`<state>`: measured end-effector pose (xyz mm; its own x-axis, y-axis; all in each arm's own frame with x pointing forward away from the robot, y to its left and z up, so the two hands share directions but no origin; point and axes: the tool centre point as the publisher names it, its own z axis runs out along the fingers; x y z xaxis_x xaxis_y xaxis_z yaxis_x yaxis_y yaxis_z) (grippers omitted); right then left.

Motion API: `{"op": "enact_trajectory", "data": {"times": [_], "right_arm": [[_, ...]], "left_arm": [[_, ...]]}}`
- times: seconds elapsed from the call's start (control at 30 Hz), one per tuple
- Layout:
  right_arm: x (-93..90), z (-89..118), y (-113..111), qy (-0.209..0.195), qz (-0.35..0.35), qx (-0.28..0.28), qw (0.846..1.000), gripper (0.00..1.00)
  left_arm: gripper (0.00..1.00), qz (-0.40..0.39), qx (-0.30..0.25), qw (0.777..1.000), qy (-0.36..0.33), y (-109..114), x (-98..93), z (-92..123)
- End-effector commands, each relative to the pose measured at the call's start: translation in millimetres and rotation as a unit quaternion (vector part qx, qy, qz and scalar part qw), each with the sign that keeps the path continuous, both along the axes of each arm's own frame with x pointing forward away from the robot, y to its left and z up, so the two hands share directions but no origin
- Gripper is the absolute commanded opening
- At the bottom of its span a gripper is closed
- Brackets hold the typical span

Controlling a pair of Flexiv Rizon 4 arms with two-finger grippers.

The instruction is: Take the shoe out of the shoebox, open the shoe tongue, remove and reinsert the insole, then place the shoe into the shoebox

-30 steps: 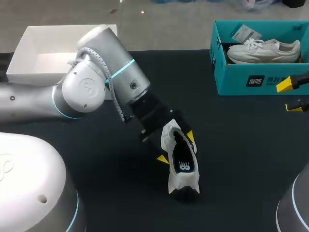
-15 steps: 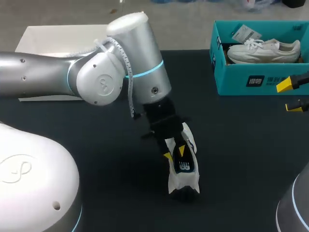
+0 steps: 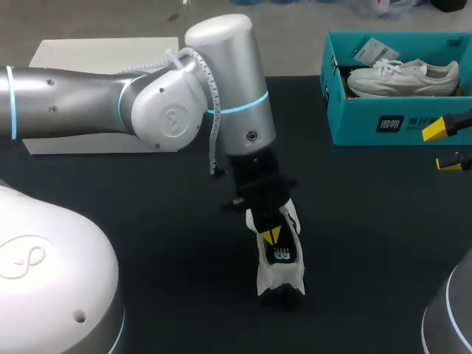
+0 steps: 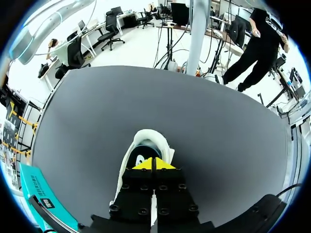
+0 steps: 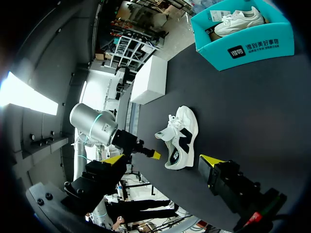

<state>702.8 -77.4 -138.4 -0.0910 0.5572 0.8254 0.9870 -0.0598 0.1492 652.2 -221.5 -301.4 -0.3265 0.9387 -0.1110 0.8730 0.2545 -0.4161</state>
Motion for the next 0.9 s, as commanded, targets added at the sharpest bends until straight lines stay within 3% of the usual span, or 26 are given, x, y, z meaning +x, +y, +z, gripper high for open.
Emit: {"op": "enact_trajectory", "data": {"times": [0.03,0.2,0.63,0.9], "right_arm": [[-0.4,0,0,0.0,0.0,-0.001,1.0,1.0],[-0.4,0,0,0.0,0.0,-0.001,1.0,1.0],[-0.4,0,0,0.0,0.0,-0.001,1.0,1.0],[-0.4,0,0,0.0,0.0,-0.001,1.0,1.0]], "left_arm": [[0.0,-0.053,0.003,0.998,0.042,6,8.8,-12],[0.0,-0.12,0.017,0.992,0.034,6,7.4,-27],[0.0,-0.097,-0.007,0.995,0.033,-11,6.9,-36],[0.0,-0.119,-0.012,0.993,0.024,-14,-2.7,-60]]}}
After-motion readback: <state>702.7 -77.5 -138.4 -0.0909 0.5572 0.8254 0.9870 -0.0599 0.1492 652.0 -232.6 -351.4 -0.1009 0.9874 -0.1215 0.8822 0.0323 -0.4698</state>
